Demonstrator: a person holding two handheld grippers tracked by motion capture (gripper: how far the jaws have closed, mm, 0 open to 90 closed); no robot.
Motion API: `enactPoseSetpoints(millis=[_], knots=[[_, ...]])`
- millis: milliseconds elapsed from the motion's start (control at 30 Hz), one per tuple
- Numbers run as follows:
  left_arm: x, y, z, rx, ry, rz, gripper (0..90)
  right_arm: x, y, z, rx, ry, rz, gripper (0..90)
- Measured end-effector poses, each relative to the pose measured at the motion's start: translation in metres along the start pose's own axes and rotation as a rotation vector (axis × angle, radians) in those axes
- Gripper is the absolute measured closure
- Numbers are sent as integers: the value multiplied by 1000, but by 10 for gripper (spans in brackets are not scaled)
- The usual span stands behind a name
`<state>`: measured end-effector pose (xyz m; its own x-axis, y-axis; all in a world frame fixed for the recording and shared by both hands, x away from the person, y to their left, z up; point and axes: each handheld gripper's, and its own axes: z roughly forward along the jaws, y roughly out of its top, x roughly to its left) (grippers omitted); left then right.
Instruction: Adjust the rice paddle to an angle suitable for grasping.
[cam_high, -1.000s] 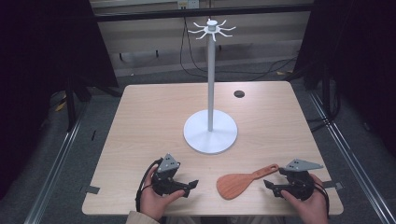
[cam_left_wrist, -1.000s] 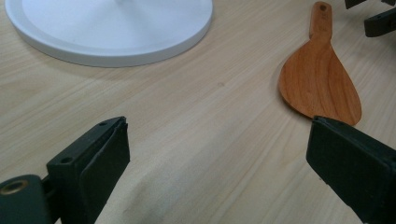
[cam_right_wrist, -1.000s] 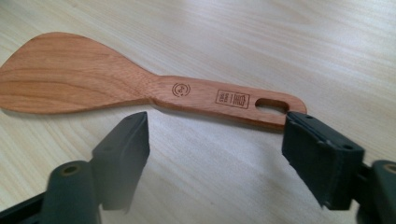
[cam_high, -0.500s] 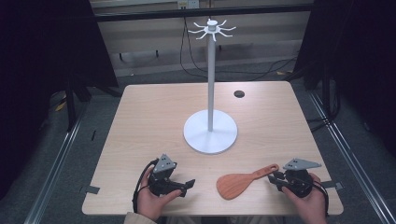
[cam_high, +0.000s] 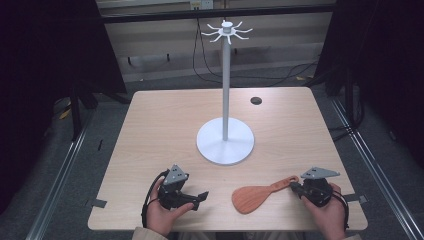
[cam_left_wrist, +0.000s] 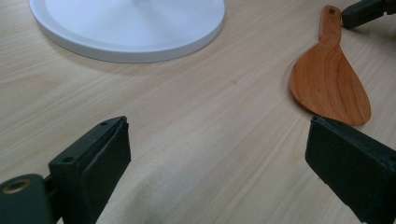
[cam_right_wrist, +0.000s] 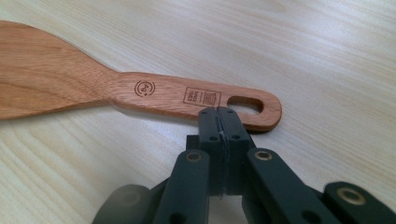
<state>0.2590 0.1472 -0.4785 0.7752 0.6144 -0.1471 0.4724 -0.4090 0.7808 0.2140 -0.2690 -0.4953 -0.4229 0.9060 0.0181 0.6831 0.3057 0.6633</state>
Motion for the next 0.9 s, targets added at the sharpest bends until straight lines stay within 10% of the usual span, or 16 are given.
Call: enactPoseSetpoints(millis=[900], knots=[[-2, 2, 3, 13, -4, 24, 72, -7, 39, 37, -2, 12, 38, 832]])
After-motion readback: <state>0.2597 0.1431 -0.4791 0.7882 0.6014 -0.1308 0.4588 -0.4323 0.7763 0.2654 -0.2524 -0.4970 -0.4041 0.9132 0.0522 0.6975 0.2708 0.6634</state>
